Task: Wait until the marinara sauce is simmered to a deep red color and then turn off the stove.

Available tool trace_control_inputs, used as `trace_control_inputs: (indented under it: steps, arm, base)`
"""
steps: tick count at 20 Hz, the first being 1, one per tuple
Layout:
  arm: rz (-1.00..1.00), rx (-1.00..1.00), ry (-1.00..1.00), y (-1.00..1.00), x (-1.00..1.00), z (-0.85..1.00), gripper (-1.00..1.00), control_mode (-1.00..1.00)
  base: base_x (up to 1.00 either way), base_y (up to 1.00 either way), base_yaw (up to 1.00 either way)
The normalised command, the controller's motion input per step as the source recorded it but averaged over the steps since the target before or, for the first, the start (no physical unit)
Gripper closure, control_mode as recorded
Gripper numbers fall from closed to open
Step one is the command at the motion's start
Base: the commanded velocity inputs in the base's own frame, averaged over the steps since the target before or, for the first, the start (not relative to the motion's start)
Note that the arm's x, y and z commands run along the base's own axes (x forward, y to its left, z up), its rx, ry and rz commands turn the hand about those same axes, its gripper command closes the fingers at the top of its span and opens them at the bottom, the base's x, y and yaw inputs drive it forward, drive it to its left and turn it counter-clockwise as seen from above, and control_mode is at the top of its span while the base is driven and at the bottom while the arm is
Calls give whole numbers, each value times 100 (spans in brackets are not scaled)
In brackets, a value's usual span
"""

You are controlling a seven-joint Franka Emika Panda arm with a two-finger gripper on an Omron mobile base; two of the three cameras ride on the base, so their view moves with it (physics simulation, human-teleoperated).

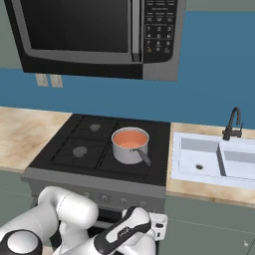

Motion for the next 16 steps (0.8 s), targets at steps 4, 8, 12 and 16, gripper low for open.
trace_control_inputs:
  steps: [4,8,12,16]
  arm:
    - [0,0,-2,0,0,-5,-100,-100]
    - [0,0,0,0,5,-8,-100,-100]
    - [0,0,0,0,15,-8,-100,-100]
    - [0,0,0,1,21,-16,-100,-100]
  base:
    - [0,0,0]
    - [0,0,0]
    - [0,0,0]
    - [0,0,0]
